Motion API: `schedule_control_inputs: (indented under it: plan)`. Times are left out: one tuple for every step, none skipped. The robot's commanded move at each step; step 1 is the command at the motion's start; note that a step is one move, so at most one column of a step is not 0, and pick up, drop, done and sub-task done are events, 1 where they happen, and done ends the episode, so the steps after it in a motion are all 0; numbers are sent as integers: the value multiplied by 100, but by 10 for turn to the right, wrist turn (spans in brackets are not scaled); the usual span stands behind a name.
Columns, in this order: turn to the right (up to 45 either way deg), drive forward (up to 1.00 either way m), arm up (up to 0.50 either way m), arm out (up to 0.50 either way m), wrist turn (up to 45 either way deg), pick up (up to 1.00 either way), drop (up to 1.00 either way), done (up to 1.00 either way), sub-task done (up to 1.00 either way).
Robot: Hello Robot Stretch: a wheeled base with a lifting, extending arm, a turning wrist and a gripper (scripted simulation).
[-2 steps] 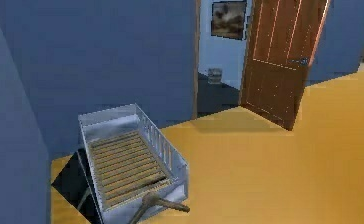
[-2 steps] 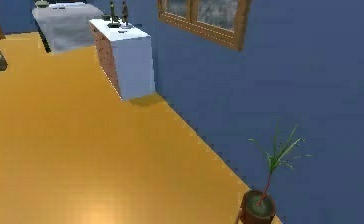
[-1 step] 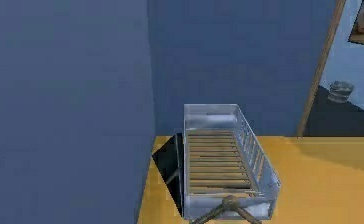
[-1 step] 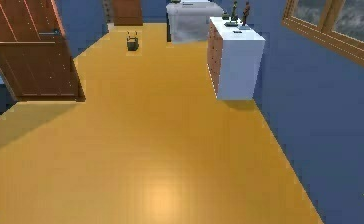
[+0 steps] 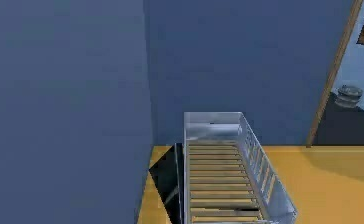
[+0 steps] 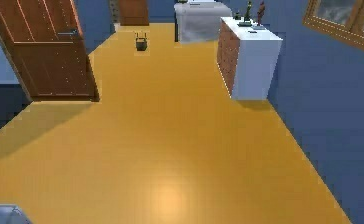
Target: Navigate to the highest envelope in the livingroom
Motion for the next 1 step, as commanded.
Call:
schedule_control_inputs:
  plan:
    - [450,0,0,0,0,0,0,0,0]
